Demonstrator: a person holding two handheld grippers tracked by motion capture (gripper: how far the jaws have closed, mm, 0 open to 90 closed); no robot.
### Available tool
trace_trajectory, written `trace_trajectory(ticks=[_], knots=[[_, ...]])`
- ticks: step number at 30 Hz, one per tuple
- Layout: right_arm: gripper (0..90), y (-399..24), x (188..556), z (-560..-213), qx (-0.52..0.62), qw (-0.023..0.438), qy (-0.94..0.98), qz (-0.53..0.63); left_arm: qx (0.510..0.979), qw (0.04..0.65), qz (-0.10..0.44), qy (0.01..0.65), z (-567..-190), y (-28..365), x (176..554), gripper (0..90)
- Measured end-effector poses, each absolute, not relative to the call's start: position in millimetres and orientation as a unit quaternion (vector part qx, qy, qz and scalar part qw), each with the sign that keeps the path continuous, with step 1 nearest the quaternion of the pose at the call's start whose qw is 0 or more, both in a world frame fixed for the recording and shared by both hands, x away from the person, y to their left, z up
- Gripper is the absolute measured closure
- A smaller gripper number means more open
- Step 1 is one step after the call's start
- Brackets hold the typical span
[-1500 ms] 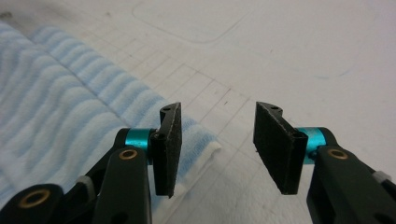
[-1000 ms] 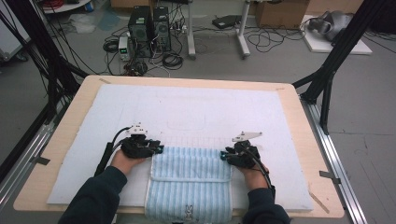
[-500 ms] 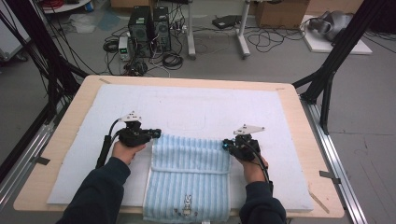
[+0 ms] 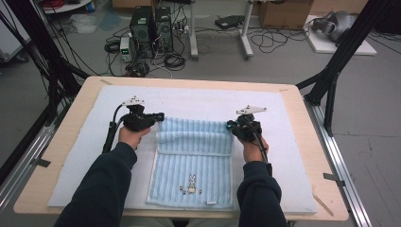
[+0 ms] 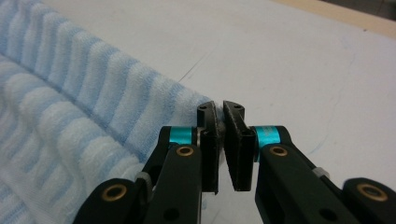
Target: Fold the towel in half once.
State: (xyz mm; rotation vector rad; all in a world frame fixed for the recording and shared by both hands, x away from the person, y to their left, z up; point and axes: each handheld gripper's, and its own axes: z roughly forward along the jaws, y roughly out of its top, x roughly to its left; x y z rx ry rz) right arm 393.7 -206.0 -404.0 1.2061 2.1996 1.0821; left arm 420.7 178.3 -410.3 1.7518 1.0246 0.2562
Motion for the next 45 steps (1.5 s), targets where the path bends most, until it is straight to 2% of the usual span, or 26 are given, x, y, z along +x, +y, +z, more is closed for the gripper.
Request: trace_trajectory(ticks=[11,13,14,15,16,17,21,25,30,34,38,45], knots=[[84.9,-197.3,421.1,-410.8,0.446,0.234,0.780,0.371,0.721,0.519,0.131,0.440,-413.4,171.5,447.2,86.3],[81.1,-195.3,423.3,-412.0,0.449,0.240,0.778,0.368,0.728,0.512,0.136,0.436,-417.3,171.2,448.5,85.6],[71.8,-195.6,423.6,-413.1,0.454,0.240,0.773,0.371,0.730,0.506,0.132,0.439,-419.4,171.5,448.9,81.5],[63.1,-196.8,423.8,-414.5,0.464,0.232,0.768,0.375,0.728,0.504,0.127,0.447,-421.1,171.8,448.9,68.5],[58.7,-197.6,423.3,-415.6,0.467,0.226,0.768,0.375,0.725,0.502,0.118,0.455,-423.9,173.3,448.2,57.1],[57.0,-198.9,420.5,-416.6,0.463,0.229,0.770,0.373,0.726,0.501,0.116,0.457,-425.7,174.6,446.6,51.6],[39.4,-205.5,412.0,-416.6,0.477,0.213,0.757,0.393,0.730,0.489,0.105,0.466,-431.4,177.7,439.7,43.3],[35.0,-207.8,401.4,-414.6,0.468,0.214,0.757,0.402,0.722,0.507,0.107,0.457,-427.9,179.3,429.8,40.8],[29.4,-209.8,389.6,-407.3,0.465,0.197,0.755,0.418,0.717,0.522,0.097,0.452,-423.6,182.1,417.9,33.7],[26.9,-214.0,378.1,-402.1,0.462,0.200,0.753,0.424,0.709,0.538,0.105,0.444,-419.9,186.0,405.2,26.0],[23.3,-218.1,368.8,-403.3,0.466,0.173,0.752,0.433,0.716,0.545,0.102,0.424,-419.5,190.2,393.3,22.1],[24.8,-218.9,355.6,-407.3,0.457,0.183,0.759,0.427,0.721,0.548,0.111,0.409,-416.1,196.7,376.3,22.0]])
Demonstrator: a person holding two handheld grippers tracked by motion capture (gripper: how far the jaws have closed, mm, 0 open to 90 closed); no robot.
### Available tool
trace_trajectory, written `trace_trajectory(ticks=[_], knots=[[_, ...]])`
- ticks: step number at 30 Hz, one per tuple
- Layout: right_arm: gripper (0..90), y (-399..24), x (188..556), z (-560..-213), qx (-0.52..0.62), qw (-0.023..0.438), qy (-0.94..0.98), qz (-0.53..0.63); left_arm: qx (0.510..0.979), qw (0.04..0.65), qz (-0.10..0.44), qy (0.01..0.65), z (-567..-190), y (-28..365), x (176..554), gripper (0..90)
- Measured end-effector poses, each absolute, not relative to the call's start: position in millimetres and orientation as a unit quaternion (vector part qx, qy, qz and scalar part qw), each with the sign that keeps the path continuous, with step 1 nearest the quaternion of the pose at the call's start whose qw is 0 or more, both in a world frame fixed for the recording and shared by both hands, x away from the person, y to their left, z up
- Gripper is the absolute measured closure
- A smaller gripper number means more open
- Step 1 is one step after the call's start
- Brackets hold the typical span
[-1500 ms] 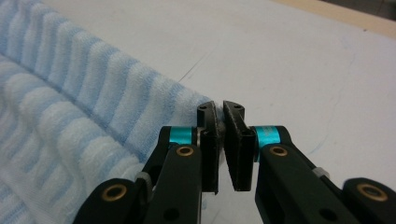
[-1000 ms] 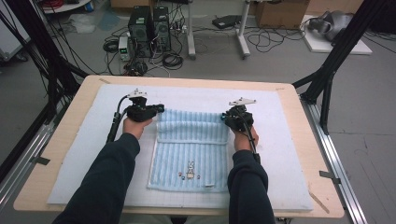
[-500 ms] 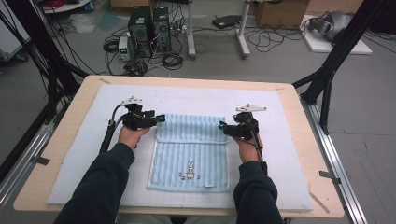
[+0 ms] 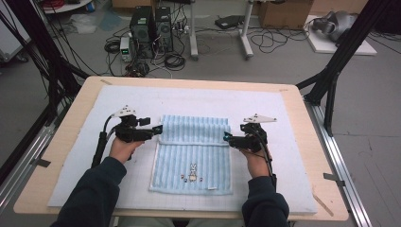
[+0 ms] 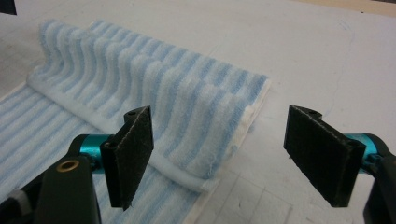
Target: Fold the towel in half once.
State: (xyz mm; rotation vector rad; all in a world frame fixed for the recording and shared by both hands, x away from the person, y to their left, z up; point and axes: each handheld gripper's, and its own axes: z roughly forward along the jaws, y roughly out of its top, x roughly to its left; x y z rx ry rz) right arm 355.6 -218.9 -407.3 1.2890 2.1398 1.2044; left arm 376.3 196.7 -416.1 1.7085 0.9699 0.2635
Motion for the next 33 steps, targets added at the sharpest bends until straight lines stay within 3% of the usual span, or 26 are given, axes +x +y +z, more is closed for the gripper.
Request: trace_trajectory(ticks=[4,8,11,16,20,26,33], knots=[[31.4,-221.5,351.8,-412.5,0.454,0.182,0.764,0.421,0.723,0.545,0.115,0.408,-418.5,198.4,369.7,22.4],[52.9,-223.5,348.0,-415.9,0.449,0.181,0.775,0.405,0.736,0.525,0.110,0.413,-425.8,195.4,367.9,23.5],[63.5,-221.3,344.4,-419.3,0.446,0.186,0.783,0.392,0.754,0.511,0.096,0.402,-431.3,189.4,367.4,37.6],[64.8,-210.6,341.6,-429.7,0.432,0.187,0.802,0.367,0.774,0.491,0.088,0.390,-442.9,177.4,368.4,53.0],[61.5,-204.2,344.1,-435.2,0.428,0.186,0.811,0.354,0.786,0.467,0.085,0.396,-452.4,169.6,370.7,53.7],[73.1,-201.9,348.9,-441.7,0.421,0.181,0.821,0.340,0.789,0.456,0.104,0.398,-451.9,165.5,368.2,56.4],[80.3,-199.1,346.9,-440.7,0.410,0.195,0.826,0.335,0.801,0.435,0.134,0.389,-450.3,160.4,364.5,82.5]])
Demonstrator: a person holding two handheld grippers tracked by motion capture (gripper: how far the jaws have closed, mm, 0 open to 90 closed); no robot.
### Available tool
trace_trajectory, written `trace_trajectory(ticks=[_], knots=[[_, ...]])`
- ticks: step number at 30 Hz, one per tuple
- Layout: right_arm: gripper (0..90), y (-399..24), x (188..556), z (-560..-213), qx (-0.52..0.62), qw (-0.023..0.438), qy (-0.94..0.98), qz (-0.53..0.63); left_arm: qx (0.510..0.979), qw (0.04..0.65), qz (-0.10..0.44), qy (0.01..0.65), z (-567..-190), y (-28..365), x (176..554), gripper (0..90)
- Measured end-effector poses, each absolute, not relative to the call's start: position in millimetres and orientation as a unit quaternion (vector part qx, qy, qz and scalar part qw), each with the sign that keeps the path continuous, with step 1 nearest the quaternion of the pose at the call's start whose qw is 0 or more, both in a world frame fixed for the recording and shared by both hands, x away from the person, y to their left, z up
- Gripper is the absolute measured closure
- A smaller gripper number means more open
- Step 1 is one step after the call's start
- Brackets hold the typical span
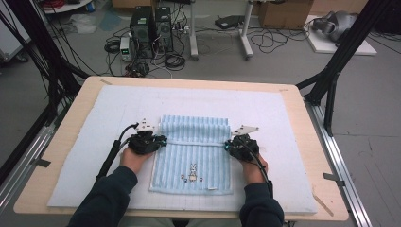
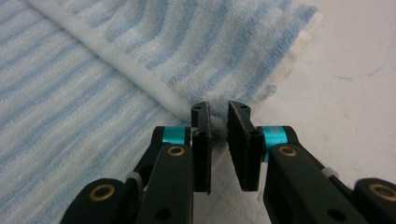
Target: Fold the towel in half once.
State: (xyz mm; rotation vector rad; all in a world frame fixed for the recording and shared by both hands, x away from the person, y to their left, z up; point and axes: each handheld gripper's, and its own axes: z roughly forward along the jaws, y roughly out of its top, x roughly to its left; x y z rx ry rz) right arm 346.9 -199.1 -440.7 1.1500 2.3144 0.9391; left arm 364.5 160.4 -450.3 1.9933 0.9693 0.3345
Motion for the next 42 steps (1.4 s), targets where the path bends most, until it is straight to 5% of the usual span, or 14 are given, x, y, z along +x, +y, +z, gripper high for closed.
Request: trace_trajectory(ticks=[13,17,21,24,26,42], knots=[[85.3,-207.0,333.4,-425.8,0.396,0.197,0.818,0.367,0.785,0.500,0.097,0.352,-426.4,172.8,349.4,83.3],[69.2,-209.7,333.1,-426.5,0.396,0.208,0.814,0.371,0.783,0.502,0.088,0.356,-431.2,174.7,345.8,83.3],[65.2,-200.3,339.2,-434.6,0.394,0.195,0.823,0.358,0.778,0.506,0.082,0.363,-435.7,176.5,345.3,83.5],[70.0,-197.9,347.0,-442.9,0.411,0.186,0.824,0.342,0.778,0.507,0.077,0.363,-435.9,176.3,345.1,83.7],[84.7,-199.5,347.3,-442.5,0.413,0.182,0.822,0.348,0.778,0.509,0.074,0.361,-435.4,177.2,345.0,83.7],[84.9,-205.5,300.9,-419.3,0.368,0.202,0.824,0.381,0.757,0.545,0.054,0.356,-432.5,191.7,314.4,83.5]])
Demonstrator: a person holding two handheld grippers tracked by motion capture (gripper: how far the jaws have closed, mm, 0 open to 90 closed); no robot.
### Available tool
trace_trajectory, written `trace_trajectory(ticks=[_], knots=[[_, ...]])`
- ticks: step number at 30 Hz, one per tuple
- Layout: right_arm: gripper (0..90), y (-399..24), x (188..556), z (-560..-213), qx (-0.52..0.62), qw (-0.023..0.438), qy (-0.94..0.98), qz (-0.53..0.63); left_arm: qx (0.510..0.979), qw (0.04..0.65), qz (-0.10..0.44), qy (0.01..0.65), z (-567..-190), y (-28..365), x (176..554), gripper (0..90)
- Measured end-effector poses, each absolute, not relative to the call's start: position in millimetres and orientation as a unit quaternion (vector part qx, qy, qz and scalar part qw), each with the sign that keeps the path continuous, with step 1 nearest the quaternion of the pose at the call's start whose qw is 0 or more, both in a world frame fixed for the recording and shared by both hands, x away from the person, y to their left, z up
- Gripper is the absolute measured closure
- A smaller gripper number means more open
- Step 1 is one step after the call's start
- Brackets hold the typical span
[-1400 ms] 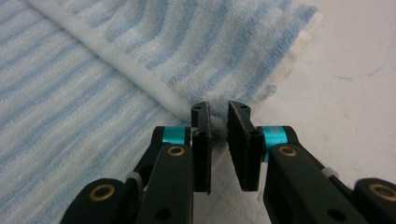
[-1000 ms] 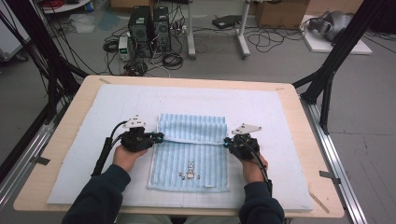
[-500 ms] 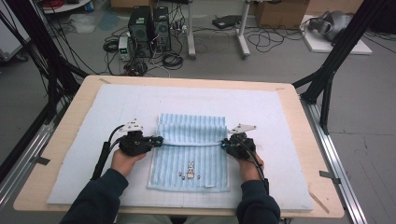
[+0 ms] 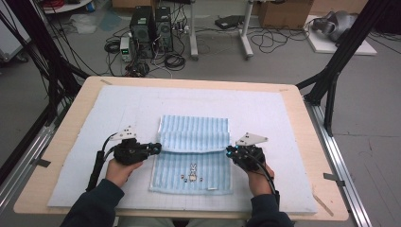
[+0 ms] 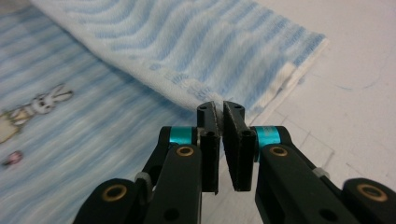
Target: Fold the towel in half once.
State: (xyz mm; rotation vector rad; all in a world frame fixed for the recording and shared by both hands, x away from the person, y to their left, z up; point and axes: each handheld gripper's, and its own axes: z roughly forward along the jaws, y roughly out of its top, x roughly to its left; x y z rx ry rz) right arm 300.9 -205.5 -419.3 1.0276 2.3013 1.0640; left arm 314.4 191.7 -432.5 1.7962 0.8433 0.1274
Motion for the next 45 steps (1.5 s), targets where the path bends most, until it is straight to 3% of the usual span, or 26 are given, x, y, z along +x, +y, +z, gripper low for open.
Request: trace_trajectory(ticks=[20,41,43,44,45], knots=[[84.9,-220.5,223.0,-425.4,0.349,0.175,0.827,0.405,0.782,0.540,0.011,0.312,-438.7,197.8,257.3,83.2],[84.8,-216.1,186.6,-429.3,0.324,0.155,0.847,0.391,0.801,0.523,-0.009,0.291,-447.4,206.7,229.7,82.3],[83.8,-214.5,186.9,-431.9,0.320,0.154,0.854,0.381,0.800,0.522,-0.013,0.294,-447.4,206.6,230.9,78.1],[79.1,-214.4,186.9,-432.6,0.322,0.153,0.854,0.379,0.798,0.522,-0.011,0.301,-446.7,206.9,232.0,71.0],[68.9,-215.4,187.8,-432.3,0.327,0.157,0.850,0.381,0.796,0.521,-0.008,0.308,-445.9,207.0,233.1,61.3]])
